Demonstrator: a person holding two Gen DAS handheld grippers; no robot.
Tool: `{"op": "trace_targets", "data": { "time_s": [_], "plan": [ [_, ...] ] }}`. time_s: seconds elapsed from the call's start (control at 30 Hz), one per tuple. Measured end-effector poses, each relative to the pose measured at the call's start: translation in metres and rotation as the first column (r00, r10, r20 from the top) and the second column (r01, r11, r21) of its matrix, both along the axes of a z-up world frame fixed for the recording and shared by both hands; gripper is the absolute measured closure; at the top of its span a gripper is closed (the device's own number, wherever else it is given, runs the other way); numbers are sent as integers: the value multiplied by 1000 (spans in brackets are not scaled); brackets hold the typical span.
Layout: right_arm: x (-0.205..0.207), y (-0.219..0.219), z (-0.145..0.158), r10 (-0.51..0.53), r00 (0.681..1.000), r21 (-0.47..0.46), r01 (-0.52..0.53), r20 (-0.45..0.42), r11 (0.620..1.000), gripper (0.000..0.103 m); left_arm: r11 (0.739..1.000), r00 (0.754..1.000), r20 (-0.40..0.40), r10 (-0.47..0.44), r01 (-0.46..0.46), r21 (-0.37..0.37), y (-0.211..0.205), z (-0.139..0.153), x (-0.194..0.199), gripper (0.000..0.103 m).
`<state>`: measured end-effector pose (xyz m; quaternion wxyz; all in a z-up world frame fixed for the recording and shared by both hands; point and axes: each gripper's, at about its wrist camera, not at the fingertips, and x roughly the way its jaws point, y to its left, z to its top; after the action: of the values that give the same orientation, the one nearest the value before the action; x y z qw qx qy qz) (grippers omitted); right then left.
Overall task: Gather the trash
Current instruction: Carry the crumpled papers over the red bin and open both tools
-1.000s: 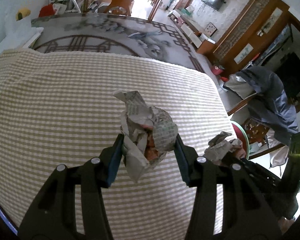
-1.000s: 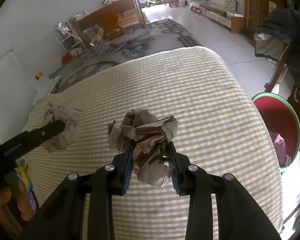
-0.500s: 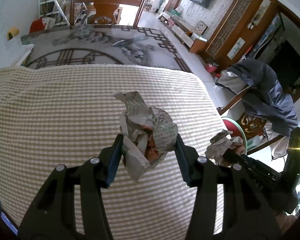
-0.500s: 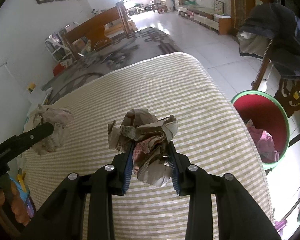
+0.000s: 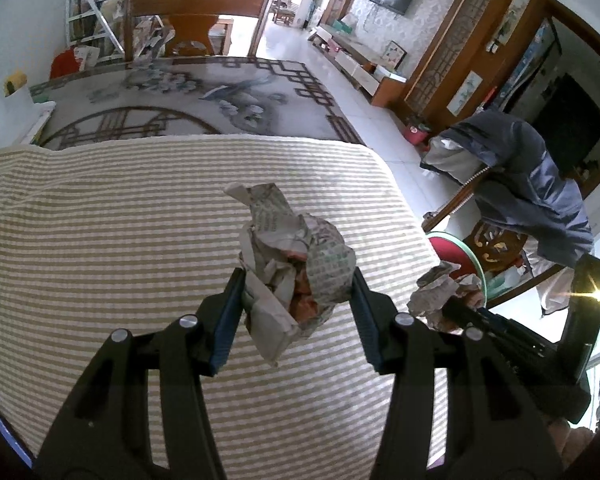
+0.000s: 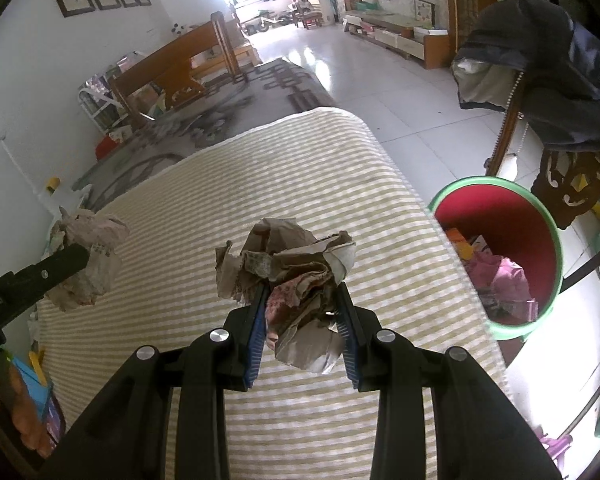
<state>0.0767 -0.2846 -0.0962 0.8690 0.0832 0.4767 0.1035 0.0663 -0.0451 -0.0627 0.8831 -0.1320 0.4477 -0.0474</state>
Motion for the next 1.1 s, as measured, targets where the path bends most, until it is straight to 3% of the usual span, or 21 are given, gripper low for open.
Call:
{"op": "trace_targets", "data": {
  "time_s": [0.27, 0.43, 0.6, 0.7, 0.77, 0.83, 0.87, 0.93, 1.1],
  "plan": [
    [13, -79, 10, -120, 992, -21, 120, 27, 993, 71, 993, 994, -13, -108, 108, -43, -71, 0, 23, 53],
    [20, -145, 9, -219, 975, -25, 220, 21, 975, 71, 966, 967, 8, -255, 255, -49, -150, 2, 46, 52],
    [28, -193, 4, -250, 968, -39, 250, 9, 967, 70, 935, 936, 15, -352, 352, -46, -219, -4, 70, 51],
    [34, -213, -3, -245, 970, -44, 244, -5, 969, 69, 924, 925, 15, -381, 381, -40, -247, -8, 83, 45],
    [39, -221, -6, -237, 972, -38, 236, -12, 971, 68, 918, 919, 18, -394, 394, -30, -264, -10, 91, 27],
    [44, -227, -8, -229, 973, -28, 228, -16, 973, 57, 918, 918, 22, -397, 397, -7, -274, -10, 94, 15],
    [46, -229, -9, -224, 974, -23, 224, -12, 974, 55, 918, 917, 24, -397, 397, 3, -277, -10, 95, 13],
    [50, -231, -11, -215, 977, -24, 215, -11, 976, 39, 920, 920, 21, -391, 390, 20, -283, -9, 98, 11],
    [50, -234, -11, -223, 975, -12, 223, 10, 975, 27, 930, 930, 23, -368, 368, 0, -277, -5, 96, 10]
  ]
}}
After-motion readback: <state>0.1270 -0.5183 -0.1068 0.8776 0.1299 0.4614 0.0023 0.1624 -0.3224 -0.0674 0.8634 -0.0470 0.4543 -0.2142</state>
